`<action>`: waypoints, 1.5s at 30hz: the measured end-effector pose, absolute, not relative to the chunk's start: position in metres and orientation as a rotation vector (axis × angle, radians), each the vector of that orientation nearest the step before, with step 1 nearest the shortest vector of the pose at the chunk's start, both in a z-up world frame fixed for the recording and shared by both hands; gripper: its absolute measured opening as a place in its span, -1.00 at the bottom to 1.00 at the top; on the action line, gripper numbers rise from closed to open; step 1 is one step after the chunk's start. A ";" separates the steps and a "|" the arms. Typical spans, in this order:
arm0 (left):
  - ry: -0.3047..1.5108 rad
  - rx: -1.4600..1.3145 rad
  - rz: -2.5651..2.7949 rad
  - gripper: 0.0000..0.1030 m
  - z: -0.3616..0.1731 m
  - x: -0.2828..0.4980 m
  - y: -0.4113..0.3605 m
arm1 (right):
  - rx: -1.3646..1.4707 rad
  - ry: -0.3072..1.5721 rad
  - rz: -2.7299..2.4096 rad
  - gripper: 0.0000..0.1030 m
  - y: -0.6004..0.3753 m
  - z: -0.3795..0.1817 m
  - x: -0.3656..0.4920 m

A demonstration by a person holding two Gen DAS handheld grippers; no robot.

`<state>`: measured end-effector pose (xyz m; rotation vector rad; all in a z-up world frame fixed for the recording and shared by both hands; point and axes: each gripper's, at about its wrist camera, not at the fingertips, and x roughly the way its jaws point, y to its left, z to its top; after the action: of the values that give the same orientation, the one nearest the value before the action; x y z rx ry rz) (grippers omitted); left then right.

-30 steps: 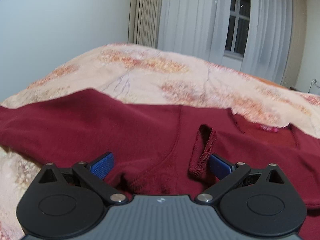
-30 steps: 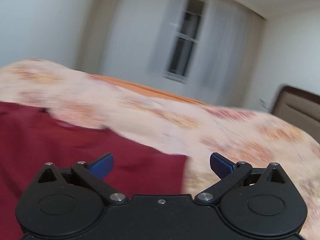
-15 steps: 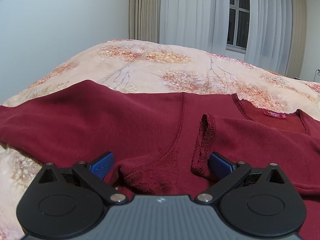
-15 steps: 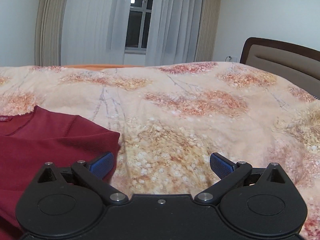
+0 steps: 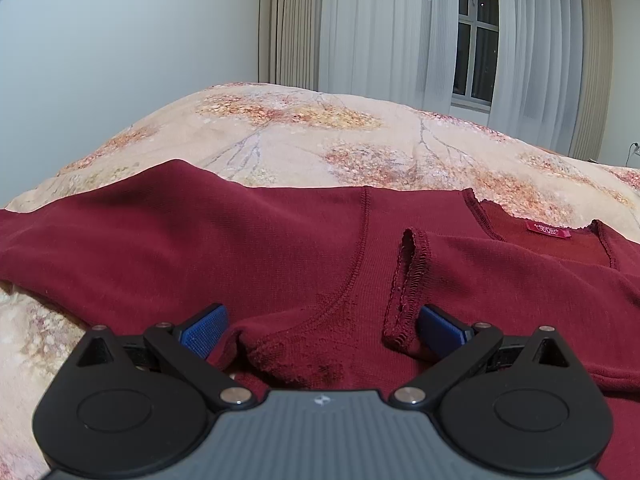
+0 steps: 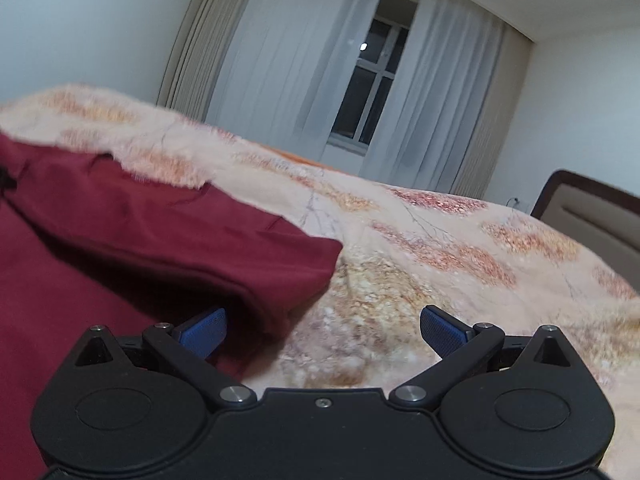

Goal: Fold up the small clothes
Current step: 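Withdraw the open right gripper from the folded sleeve, then move the left gripper to the cuff of the other sleeve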

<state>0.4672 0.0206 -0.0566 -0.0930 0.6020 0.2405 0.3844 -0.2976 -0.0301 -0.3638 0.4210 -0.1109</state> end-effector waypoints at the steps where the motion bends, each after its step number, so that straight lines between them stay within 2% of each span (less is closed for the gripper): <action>1: 0.602 -0.092 0.241 1.00 -0.057 0.467 0.021 | -0.382 0.410 -0.126 0.99 -0.293 -0.032 0.387; 8: 0.600 -0.091 0.241 1.00 -0.057 0.467 0.021 | -0.339 0.395 -0.346 0.99 -0.304 -0.036 0.398; 12: 0.600 -0.090 0.241 1.00 -0.057 0.467 0.021 | -0.221 0.445 -0.340 0.99 -0.325 -0.039 0.394; 18: 0.602 -0.097 0.237 0.99 -0.056 0.467 0.021 | -0.217 0.486 -0.297 0.99 -0.323 -0.042 0.393; 26: 0.600 -0.196 0.148 0.99 -0.007 0.443 0.044 | -0.207 0.518 -0.134 0.99 -0.309 -0.006 0.344; 34: 0.573 -0.318 0.275 0.99 0.027 0.390 0.150 | -0.152 0.477 0.125 0.99 -0.254 0.027 0.301; 40: 0.590 -0.413 0.478 0.99 0.010 0.362 0.254 | -0.048 0.506 0.298 0.99 -0.210 0.022 0.295; 45: 0.502 -0.548 0.512 0.99 -0.010 0.356 0.309 | -0.017 0.542 0.355 0.99 -0.180 0.005 0.296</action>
<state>0.3556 0.3090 -0.0097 -0.5485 0.5020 0.5117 0.2955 -0.1801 0.0054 -0.0171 0.5416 0.3546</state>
